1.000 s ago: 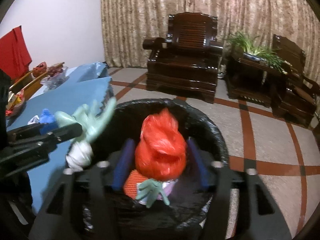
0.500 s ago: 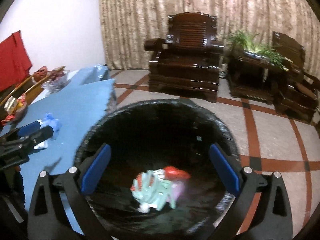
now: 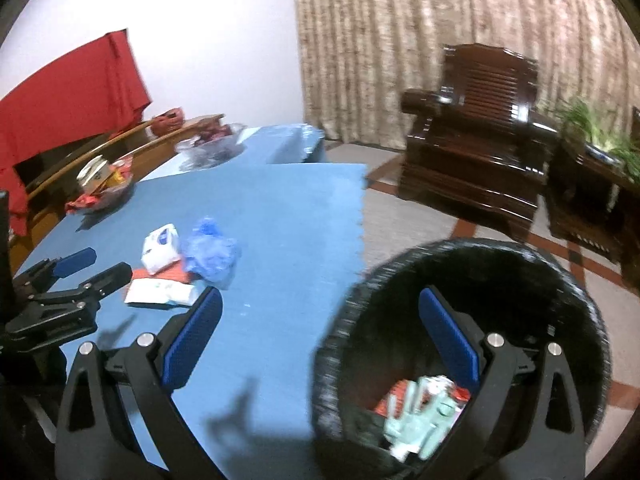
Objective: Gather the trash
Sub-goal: 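Return to the table and grasp the blue plastic bag with the right tool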
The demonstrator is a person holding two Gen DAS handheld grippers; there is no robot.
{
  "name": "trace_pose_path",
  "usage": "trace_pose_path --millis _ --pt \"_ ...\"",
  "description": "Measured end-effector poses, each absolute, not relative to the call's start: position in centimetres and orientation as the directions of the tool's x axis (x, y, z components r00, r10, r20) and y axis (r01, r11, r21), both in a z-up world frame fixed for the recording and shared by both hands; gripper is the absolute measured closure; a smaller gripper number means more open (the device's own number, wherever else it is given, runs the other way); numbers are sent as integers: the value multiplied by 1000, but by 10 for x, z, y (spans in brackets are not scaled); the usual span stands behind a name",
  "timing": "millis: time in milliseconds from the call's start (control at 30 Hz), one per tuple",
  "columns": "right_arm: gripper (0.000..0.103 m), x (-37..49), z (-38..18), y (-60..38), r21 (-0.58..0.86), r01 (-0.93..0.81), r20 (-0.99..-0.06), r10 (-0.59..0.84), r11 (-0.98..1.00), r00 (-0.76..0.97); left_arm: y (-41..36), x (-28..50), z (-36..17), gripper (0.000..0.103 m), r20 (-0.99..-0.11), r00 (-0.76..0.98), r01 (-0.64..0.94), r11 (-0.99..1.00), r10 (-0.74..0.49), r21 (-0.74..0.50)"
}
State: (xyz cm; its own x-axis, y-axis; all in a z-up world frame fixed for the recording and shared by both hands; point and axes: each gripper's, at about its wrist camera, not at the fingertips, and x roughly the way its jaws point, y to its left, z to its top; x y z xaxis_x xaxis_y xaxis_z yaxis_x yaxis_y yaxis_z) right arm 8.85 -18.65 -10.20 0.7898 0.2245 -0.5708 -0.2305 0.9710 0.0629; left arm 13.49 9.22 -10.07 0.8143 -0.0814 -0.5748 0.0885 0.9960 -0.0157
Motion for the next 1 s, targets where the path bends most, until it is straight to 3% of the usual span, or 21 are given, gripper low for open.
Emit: trace_pose_path --millis 500,1000 --pt "7 140 -126 -78 31 -352 -611 296 935 734 167 151 -138 20 -618 785 -63 998 33 -26" --pt "7 207 -171 -22 58 -402 -684 329 914 651 197 174 -169 24 -660 750 -103 994 54 -36"
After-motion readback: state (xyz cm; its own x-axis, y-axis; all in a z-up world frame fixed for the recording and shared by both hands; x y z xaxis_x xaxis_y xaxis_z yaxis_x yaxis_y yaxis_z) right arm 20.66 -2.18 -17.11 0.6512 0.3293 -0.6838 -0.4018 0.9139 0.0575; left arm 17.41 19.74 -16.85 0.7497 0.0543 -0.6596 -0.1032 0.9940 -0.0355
